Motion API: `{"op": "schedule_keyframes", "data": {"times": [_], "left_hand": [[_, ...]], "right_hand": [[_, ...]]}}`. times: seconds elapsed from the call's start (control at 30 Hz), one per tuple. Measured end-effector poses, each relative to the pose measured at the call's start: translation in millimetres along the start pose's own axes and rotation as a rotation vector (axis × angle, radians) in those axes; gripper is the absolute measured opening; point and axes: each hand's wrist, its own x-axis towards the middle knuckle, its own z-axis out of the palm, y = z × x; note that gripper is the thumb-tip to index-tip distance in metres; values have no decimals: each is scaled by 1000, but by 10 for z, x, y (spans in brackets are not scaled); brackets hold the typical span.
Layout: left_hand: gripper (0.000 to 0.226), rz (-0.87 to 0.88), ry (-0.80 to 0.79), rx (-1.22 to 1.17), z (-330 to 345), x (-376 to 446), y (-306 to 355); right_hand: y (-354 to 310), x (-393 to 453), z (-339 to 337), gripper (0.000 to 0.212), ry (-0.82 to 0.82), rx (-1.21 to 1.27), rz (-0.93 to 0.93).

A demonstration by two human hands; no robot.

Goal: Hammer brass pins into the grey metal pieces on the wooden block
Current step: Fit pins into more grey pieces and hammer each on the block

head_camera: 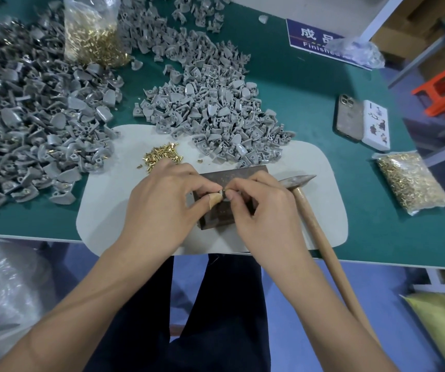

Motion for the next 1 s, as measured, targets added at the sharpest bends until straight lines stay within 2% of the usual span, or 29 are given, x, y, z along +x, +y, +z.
{"op": "schedule_keyframes", "data": {"times": [0.17,0.27,0.33,0.4,0.43,0.5,0.53,0.63,0.7,0.77,0.87,0.93,1.0], "left_hand": [[9,1,9,14,2,9,17],[7,6,10,26,3,1,20],[5,15,13,26,10,-8,22],[3,34,15,43,9,-11,18],[3,45,16,56,7,-5,14],[4,64,13,75,5,10,7],[5,71,9,82,1,18,7],[6,88,1,98,-14,37,15],[6,93,-1,103,-18,44,12],[5,98,1,95,-20,42,9],[5,113,11,92,-29,29,10],[6,117,14,105,-37,42,21],[7,121,5,129,-45,60,28]], "right_hand": [[34,21,-6,13,3,-11,-43],[95,15,-64,10,38,78,-23],[243,-36,-164,8,183,134,66],[471,-124,-287,7,336,20,235],[588,-179,-338,14,345,-120,356],[794,-308,-386,36,197,-356,558],[863,-349,-394,40,116,-381,583],[970,-305,-450,25,-10,-290,543],[956,-238,-547,27,-65,-254,531],[910,-224,-654,32,-25,-148,486],[619,-275,-752,7,42,148,353],[394,-280,-719,1,-4,169,223],[230,-289,-599,14,-52,167,179]]}}
